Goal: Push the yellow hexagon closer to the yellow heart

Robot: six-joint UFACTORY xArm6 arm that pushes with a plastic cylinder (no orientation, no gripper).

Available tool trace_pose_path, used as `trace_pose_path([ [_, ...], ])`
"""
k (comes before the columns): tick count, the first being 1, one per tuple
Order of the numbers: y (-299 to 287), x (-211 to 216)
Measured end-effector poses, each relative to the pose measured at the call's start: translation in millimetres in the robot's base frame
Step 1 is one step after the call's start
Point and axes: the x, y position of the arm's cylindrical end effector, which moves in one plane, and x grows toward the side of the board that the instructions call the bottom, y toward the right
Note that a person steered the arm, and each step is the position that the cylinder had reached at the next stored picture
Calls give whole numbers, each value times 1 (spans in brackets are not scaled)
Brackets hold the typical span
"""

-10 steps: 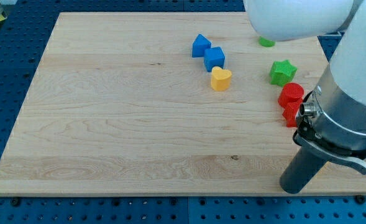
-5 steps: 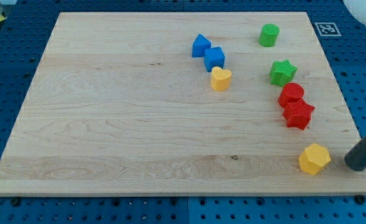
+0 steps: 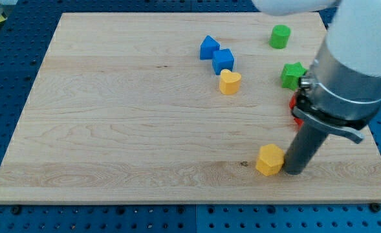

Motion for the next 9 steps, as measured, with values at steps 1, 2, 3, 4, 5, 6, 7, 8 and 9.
trace_pose_path([
  [1, -22, -3],
  [2, -22, 8],
  [3, -34, 27],
  [4, -52, 26],
  [5, -51, 18],
  [6, -52, 4],
  [7, -52, -14],
  [8, -52, -32],
  [9, -52, -51],
])
